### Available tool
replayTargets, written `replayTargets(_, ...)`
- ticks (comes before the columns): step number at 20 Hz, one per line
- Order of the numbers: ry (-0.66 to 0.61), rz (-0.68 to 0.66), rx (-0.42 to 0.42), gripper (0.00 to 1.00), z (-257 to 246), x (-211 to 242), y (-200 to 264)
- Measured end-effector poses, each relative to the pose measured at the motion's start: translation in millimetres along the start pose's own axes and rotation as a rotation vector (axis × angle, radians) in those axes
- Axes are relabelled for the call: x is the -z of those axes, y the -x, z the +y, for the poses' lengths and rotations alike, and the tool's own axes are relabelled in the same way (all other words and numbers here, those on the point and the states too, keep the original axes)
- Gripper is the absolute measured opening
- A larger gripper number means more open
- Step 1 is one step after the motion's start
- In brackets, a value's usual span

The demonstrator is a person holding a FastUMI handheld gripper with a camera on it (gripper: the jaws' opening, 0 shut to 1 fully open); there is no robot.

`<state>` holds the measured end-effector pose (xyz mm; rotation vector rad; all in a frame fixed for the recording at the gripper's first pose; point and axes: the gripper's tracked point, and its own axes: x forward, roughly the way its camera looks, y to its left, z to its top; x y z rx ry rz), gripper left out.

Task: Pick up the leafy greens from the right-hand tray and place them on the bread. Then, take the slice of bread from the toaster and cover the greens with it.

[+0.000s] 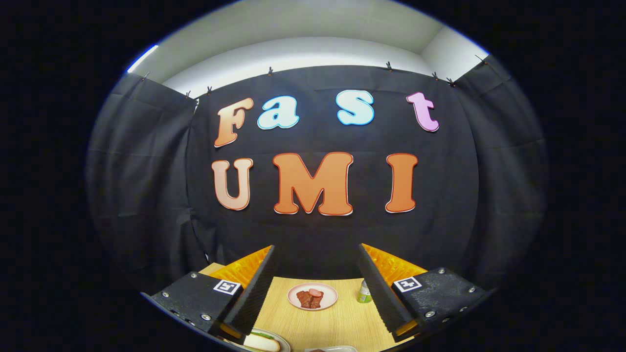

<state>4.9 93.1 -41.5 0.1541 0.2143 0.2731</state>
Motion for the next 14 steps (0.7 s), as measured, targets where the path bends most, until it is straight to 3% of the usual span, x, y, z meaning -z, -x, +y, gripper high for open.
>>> replayTargets(4, 0.028, -0.046, 0.045, 0.98, -15.0, -24.5, 5.4)
replayTargets(14, 0.039, -0.118, 0.053, 0.98, -25.5, -42.9, 19.3)
